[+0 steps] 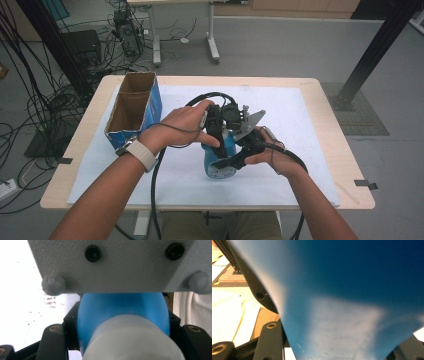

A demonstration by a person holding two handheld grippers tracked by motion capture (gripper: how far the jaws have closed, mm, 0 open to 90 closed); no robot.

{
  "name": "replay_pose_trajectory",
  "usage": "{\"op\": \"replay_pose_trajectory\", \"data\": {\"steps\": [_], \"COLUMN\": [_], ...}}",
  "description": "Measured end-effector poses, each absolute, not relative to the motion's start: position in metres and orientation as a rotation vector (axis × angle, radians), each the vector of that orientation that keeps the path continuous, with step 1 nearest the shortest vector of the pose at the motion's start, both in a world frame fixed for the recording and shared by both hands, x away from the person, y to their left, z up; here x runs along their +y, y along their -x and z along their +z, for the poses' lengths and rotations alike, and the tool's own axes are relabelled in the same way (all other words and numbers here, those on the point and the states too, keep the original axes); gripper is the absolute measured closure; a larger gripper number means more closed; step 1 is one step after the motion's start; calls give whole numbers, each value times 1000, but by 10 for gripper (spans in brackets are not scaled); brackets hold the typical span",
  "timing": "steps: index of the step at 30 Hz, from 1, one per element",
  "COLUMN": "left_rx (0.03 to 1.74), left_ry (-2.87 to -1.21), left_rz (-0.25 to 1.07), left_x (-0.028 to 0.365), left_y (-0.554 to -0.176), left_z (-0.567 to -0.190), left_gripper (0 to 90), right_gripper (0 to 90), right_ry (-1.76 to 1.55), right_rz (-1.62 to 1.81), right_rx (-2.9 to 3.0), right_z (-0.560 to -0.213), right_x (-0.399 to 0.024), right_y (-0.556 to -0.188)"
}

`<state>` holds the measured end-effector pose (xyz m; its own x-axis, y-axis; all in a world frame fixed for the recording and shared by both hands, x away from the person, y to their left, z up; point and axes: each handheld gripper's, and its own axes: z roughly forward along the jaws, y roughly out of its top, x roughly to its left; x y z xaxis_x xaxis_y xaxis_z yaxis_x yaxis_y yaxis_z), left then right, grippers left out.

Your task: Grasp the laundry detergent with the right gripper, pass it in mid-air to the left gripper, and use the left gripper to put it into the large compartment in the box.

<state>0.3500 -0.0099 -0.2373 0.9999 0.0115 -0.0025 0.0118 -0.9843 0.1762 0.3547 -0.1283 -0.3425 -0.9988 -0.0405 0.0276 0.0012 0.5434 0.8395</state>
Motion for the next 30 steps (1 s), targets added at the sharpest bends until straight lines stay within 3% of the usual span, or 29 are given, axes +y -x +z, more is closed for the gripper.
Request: {"op": "replay_pose_trajectory", "data": {"steps": [30], "left_rx": [17], "left_ry": [-2965], "left_rz": [1], "left_x": [-10], "left_y": [-349], "left_z": [-238], "left_gripper": [377], "right_gripper": [431], "right_ry": [-41], "right_rz": [-1474], "right_rx": [-2723], "right_z": [-342], "right_x": [-128], "right_y": [-354]}}
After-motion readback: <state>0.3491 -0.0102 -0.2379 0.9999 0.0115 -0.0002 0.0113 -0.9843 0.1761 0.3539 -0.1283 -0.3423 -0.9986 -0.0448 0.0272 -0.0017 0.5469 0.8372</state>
